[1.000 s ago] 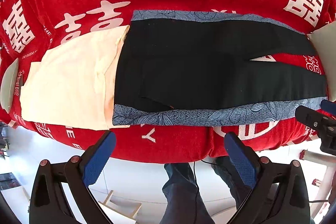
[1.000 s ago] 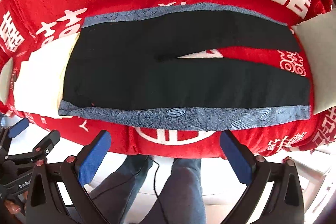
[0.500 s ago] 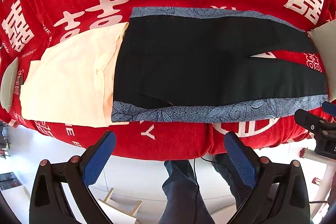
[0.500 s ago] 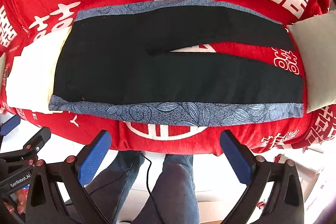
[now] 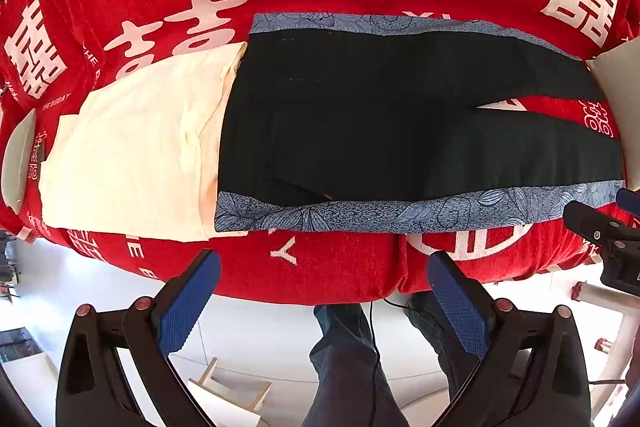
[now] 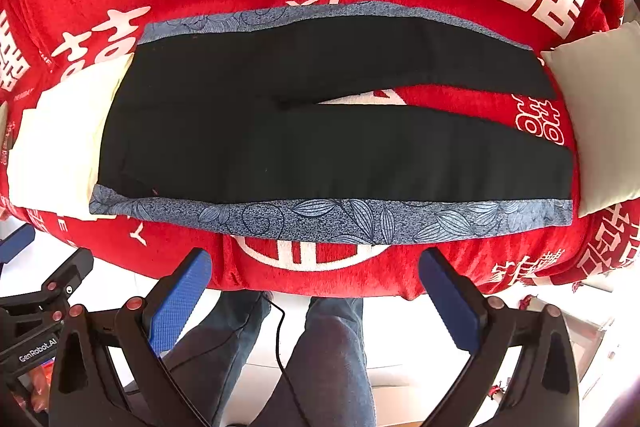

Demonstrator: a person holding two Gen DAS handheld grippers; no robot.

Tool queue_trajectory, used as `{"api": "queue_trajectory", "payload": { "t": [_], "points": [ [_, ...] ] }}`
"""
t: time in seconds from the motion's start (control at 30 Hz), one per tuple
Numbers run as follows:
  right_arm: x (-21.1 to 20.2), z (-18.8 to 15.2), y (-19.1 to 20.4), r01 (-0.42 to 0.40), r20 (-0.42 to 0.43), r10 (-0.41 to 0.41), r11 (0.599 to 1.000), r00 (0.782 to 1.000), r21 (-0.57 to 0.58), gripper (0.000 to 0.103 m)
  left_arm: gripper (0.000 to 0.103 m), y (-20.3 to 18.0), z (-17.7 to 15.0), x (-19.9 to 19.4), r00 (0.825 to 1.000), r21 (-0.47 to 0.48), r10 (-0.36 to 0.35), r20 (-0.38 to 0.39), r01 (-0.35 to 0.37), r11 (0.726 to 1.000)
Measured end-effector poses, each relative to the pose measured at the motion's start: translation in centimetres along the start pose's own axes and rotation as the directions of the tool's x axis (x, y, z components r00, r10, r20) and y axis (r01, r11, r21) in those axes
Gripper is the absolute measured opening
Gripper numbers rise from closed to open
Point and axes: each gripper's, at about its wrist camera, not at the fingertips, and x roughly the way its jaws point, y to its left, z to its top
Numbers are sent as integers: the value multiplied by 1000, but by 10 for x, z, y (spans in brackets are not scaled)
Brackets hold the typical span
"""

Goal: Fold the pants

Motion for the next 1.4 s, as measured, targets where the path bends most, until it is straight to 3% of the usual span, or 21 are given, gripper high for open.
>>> {"api": "queue_trajectory", "payload": {
  "t": [1.4],
  "points": [
    [8,8,-23,-19,-14,19,1000,1000,-3,103,103,-21,3,1,999,-17,46,-20,-47,999]
  ]
}}
